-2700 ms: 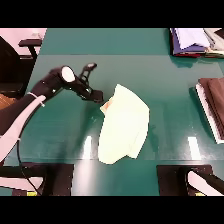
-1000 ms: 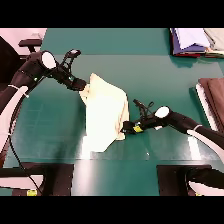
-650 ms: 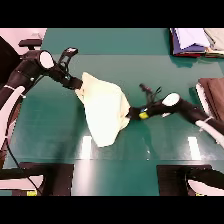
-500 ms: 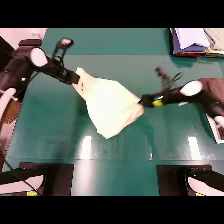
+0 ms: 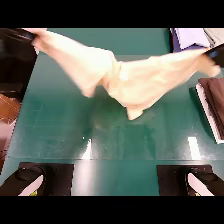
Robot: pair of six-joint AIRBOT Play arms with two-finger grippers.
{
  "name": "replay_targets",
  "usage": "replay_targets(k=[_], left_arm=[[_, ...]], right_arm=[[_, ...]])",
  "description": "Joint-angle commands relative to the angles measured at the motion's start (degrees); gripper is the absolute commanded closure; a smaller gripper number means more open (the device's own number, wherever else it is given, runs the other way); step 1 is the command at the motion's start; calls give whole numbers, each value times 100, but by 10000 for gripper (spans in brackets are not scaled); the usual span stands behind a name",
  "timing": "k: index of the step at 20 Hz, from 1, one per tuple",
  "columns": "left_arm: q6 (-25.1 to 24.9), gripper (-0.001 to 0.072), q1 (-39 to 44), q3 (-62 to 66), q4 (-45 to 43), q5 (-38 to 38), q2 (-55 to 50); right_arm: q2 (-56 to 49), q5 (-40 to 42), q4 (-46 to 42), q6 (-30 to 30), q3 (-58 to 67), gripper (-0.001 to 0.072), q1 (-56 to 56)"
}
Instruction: Fold the shirts.
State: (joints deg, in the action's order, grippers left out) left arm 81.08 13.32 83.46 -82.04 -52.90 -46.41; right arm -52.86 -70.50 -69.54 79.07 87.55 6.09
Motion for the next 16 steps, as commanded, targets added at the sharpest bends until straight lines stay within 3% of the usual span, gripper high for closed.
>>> replay_targets(k=[1,6,9,14,16], left_arm=[[-9,681,-2,391,15,81,1062],[9,681,-2,1589,254,-468,1300],[155,681,-2,1659,297,-651,1244],[144,680,-2,1226,20,-1926,332],[144,680,-2,793,-197,-2074,-378]], right_arm=[[304,-457,-413,-22,1204,696,-280],[-208,-1167,-409,-22,3014,697,-876],[-732,-1368,-393,-15,3742,697,-1021],[-1541,-1250,-90,140,3136,697,-1021],[-2017,-1266,-9,140,2691,698,-896]])
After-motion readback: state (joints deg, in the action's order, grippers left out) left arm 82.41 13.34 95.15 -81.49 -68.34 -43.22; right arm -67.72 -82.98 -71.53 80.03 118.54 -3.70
